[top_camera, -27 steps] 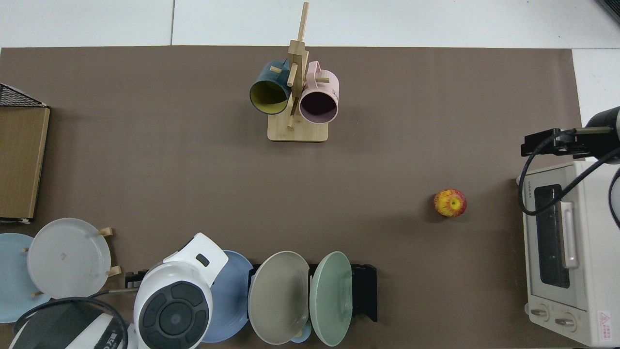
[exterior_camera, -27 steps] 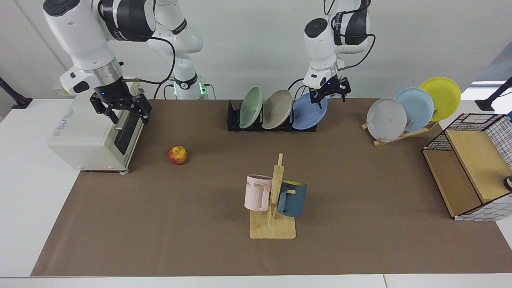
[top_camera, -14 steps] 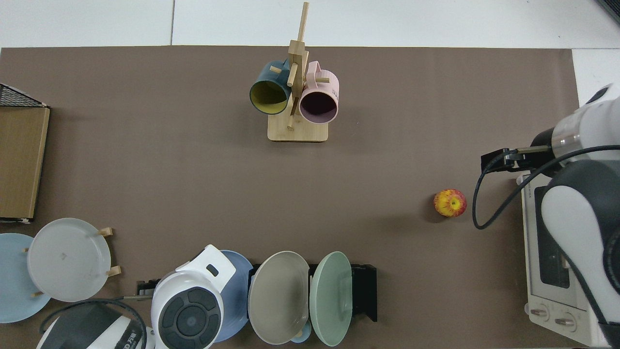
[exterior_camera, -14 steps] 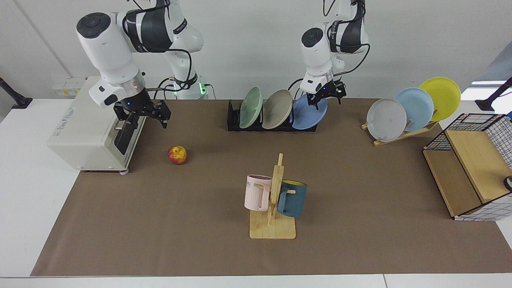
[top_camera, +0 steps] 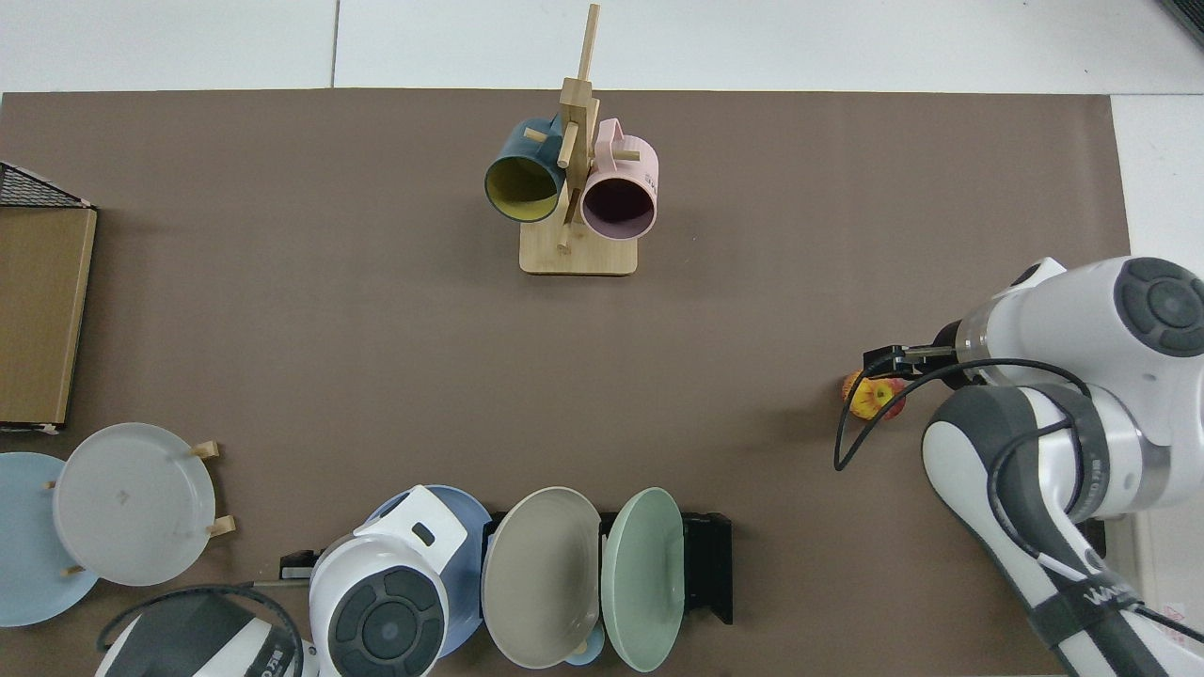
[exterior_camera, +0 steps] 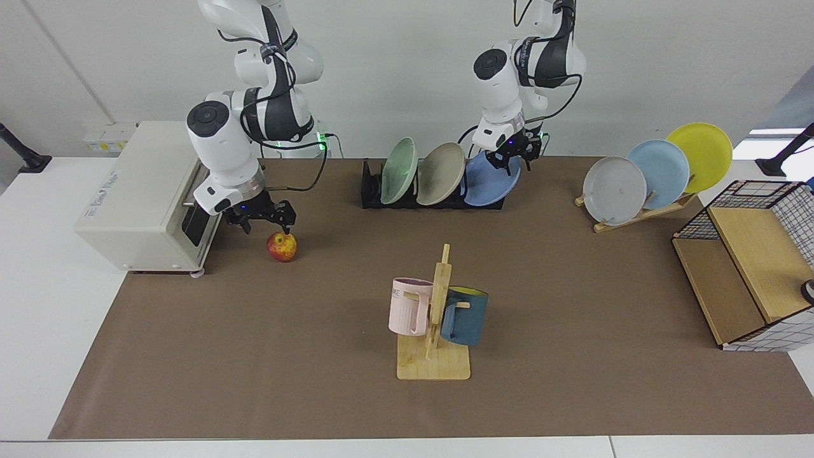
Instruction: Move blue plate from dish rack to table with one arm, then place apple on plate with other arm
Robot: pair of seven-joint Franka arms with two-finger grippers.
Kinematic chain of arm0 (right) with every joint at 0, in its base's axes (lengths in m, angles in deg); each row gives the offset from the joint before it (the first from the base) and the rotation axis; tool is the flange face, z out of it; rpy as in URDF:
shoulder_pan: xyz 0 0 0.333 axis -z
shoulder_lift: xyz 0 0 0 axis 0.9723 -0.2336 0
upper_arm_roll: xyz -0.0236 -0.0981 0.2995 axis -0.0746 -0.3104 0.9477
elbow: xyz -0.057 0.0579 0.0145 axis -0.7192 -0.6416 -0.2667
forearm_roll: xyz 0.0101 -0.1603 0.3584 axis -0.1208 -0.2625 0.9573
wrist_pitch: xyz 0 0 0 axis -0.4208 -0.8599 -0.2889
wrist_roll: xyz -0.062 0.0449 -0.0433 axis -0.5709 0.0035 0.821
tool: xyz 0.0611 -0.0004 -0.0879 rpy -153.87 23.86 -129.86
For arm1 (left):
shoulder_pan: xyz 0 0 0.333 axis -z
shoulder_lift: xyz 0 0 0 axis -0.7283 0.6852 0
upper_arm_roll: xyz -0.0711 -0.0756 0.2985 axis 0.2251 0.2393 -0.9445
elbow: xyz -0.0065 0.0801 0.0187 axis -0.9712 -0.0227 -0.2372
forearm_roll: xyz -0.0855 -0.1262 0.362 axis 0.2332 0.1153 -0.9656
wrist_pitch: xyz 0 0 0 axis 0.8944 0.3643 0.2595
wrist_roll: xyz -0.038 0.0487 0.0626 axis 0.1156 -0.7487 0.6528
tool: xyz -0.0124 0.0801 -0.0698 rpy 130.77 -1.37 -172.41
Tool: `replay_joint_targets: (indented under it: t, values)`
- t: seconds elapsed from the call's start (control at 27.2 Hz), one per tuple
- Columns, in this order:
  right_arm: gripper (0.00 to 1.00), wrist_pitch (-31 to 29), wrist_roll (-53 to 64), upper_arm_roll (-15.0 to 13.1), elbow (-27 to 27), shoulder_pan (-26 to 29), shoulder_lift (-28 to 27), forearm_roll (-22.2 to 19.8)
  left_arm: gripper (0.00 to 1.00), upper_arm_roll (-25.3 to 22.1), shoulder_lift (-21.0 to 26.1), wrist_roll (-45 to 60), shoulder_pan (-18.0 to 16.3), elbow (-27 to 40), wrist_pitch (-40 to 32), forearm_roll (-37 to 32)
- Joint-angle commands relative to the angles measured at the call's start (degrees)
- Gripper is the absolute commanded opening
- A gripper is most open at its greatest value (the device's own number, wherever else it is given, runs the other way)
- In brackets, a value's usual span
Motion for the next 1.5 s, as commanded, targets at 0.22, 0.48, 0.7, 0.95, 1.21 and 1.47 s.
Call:
replay_joint_targets:
  t: [0.22, 0.48, 0.7, 0.95, 1.21, 1.47]
  values:
    - [1.00, -8.43, -1.29, 0.04, 6.94, -0.53, -1.42, -0.92, 0.00, 1.42, -0.89, 0.86, 0.46, 0.75, 1.10, -0.48]
    - [1.00, -14.93, -1.29, -0.05, 7.82, -0.54, -6.52, -0.93, 0.00, 6.52, -1.06, 8.68, 0.02, -2.15, -5.31, -6.63]
    - [0.13, -16.35, -1.29, 0.04, 8.00, -0.71, -8.11, -1.01, 0.00, 9.69, -1.50, 10.44, -0.07, -4.69, -9.97, -8.48]
    - [0.00, -11.79, -1.03, -0.05, 6.60, -1.06, -5.82, -1.01, 0.00, 11.19, -1.06, 10.79, -0.24, -9.26, -16.03, -12.78]
    - [0.00, -5.64, -1.03, -0.05, 3.08, -0.98, -2.05, -1.01, 0.00, 10.22, -0.62, 10.79, -3.57, -14.97, -16.05, -12.79]
    - [0.00, 0.96, -0.85, -0.14, -2.45, -0.45, -0.11, -1.01, 0.00, 8.91, 7.89, 11.05, -13.59, -24.99, -6.48, -11.39]
